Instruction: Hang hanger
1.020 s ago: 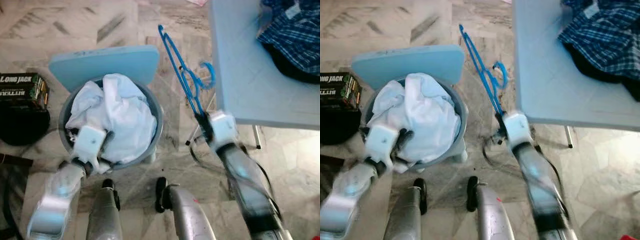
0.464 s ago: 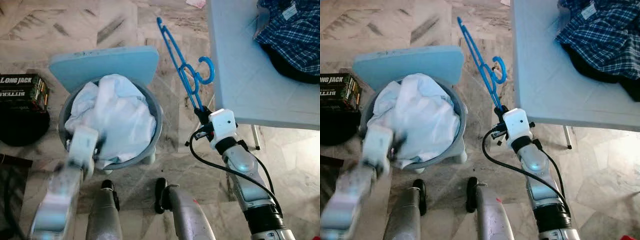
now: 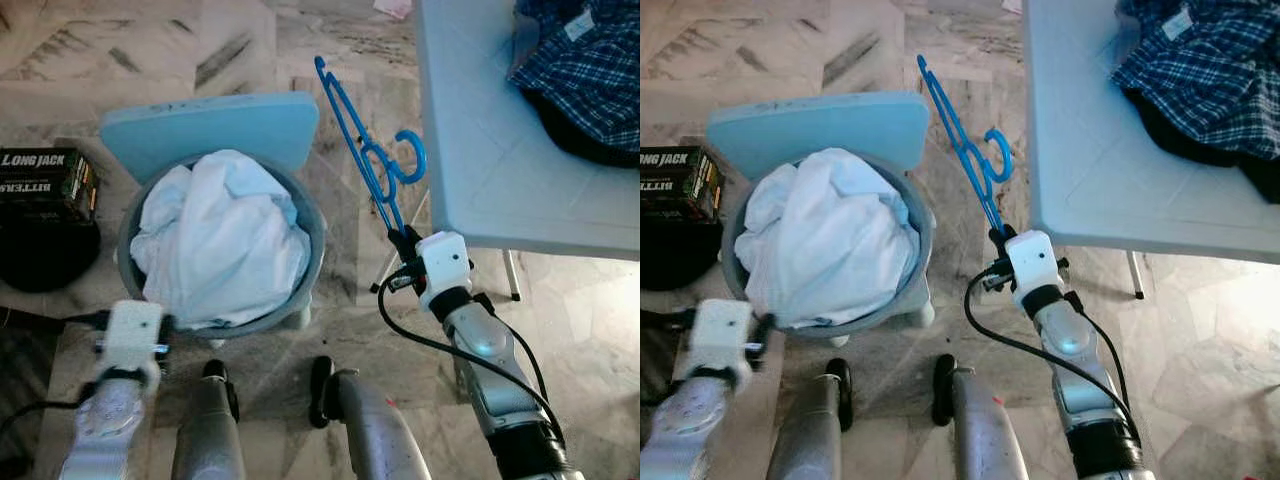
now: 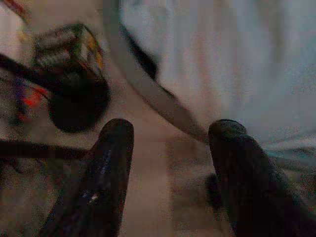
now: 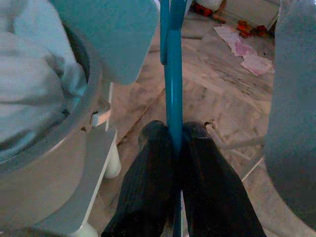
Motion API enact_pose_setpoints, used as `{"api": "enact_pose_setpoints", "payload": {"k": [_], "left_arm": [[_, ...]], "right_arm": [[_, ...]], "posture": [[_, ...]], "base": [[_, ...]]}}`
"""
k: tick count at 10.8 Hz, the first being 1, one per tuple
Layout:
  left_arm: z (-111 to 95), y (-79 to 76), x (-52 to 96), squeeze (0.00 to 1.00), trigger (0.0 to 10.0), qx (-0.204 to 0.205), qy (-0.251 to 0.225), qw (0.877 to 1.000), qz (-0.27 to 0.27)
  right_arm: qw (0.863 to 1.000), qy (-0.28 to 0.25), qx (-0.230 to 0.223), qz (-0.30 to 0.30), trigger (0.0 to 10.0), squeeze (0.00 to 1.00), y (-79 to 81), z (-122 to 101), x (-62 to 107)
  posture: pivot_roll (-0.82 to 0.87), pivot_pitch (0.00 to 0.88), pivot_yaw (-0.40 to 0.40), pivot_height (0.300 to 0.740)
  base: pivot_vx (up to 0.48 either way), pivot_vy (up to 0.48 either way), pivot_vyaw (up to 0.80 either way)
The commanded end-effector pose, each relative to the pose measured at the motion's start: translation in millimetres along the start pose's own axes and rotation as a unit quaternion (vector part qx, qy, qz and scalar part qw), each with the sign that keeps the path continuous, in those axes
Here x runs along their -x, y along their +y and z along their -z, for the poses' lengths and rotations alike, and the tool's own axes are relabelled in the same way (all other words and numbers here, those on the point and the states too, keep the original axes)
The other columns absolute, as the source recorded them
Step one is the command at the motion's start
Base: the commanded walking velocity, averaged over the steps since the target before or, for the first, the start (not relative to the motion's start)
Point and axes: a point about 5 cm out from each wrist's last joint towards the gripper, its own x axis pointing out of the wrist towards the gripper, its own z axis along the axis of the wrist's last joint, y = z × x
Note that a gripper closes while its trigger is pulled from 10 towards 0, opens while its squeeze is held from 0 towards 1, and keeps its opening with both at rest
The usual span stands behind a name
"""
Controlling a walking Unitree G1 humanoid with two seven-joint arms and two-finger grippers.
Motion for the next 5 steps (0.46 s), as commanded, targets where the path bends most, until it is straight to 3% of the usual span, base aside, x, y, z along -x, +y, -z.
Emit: {"api": "enact_pose_setpoints", "payload": {"k": [1,2,3,4,5], "left_arm": [[-22,8.8,-3.6,1.0,10.0,-0.031,-0.076,0.997,-0.013],[-54,10.3,-11.5,0.78,10.0,-0.062,-0.164,0.984,0.014],[-72,10.4,-15.3,0.11,10.0,-0.087,-0.206,0.974,0.029],[-83,13.5,-26.3,0.0,10.0,-0.078,-0.204,0.975,0.039],[-79,8.6,-38.8,0.0,10.0,-0.053,-0.165,0.982,0.07]], "right_arm": [[1.0,0.002,0.003,-0.005,10.0,0.0,1.9,2,6.2],[1.0,0.003,0.004,-0.003,10.0,0.0,1.2,1,7.6],[1.0,0.003,0.004,-0.002,10.0,0.0,0.9,1,8.7],[1.0,0.004,0.005,-0.002,10.0,0.0,0.5,1,10.6],[1.0,0.005,0.006,-0.001,10.0,0.0,0.2,0,11.6]], "posture": [[0.11,0.347,-0.131,0.74],[0.1,0.353,-0.133,0.74],[0.1,0.354,-0.134,0.74],[0.09,0.36,-0.135,0.74],[0.08,0.364,-0.136,0.74]], "base": [[0.0,0.0,0.0],[0.0,0.0,0.0],[0.0,0.0,0.0],[0.0,0.0,0.0],[0.0,0.0,0.0]]}}
